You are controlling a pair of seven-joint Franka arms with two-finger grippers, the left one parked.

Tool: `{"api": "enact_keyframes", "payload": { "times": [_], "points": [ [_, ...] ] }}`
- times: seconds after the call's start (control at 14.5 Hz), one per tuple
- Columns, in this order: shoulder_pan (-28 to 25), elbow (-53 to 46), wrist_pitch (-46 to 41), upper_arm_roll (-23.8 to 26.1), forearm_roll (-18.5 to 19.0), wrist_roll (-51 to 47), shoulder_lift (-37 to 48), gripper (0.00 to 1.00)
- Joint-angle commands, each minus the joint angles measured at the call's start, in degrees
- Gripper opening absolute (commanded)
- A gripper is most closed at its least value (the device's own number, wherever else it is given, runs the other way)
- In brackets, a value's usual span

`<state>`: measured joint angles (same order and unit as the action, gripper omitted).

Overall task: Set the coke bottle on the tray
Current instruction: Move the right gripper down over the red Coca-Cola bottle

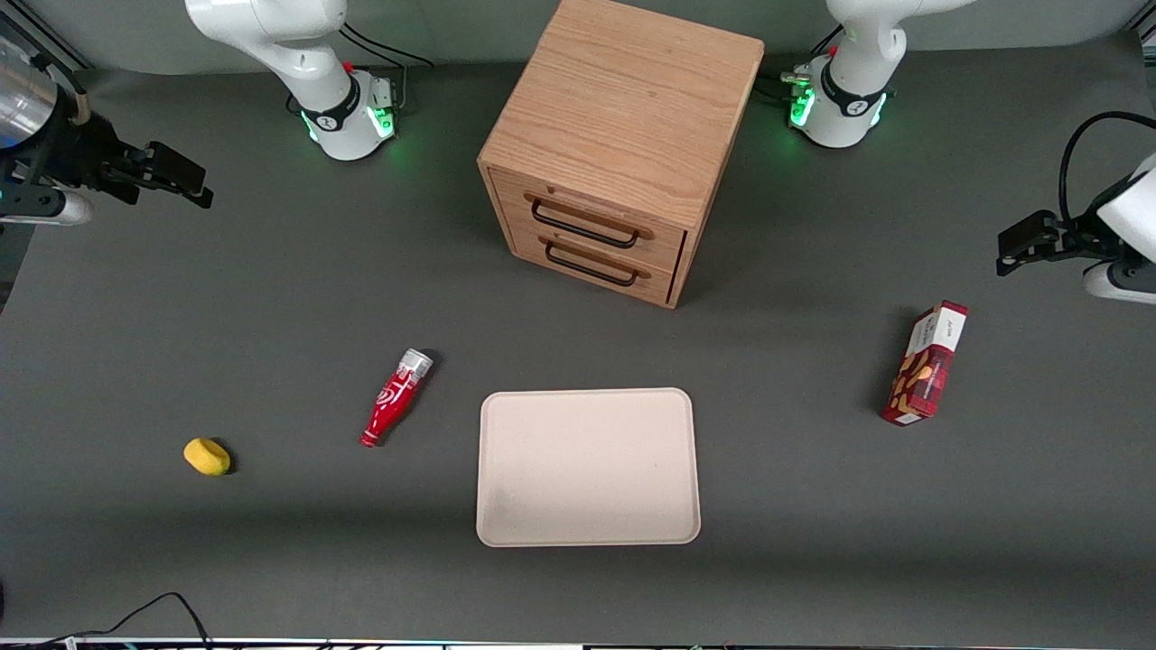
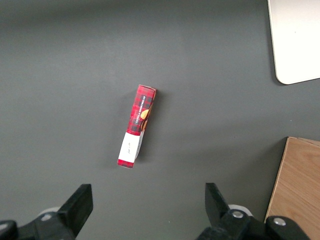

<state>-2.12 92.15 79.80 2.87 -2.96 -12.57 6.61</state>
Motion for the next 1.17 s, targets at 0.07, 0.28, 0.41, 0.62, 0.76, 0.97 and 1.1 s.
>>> {"api": "enact_keyframes", "payload": {
  "times": [0.07,0.28,0.41,0.62,0.76,0.97,1.1],
  "points": [
    [0.1,-0.3,-0.9,-1.1,-1.4,0.4,0.2,1.0],
    [0.0,-1.0,-0.9,-1.4,-1.0,0.9,-0.1,1.0],
    [-0.1,-0.7,-0.9,-0.9,-0.6,0.8,0.2,1.0],
    [-0.2,-1.4,-0.9,-0.4,-0.7,0.0,-0.1,1.0],
    [-0.3,-4.9,-0.9,0.8,-1.0,-2.8,-2.0,1.0],
    [-0.4,-12.8,-0.9,4.5,-1.3,-12.3,-8.4,1.0],
    [-0.5,-13.8,0.0,7.1,-1.3,-20.1,-11.9,1.0]
  ]
}}
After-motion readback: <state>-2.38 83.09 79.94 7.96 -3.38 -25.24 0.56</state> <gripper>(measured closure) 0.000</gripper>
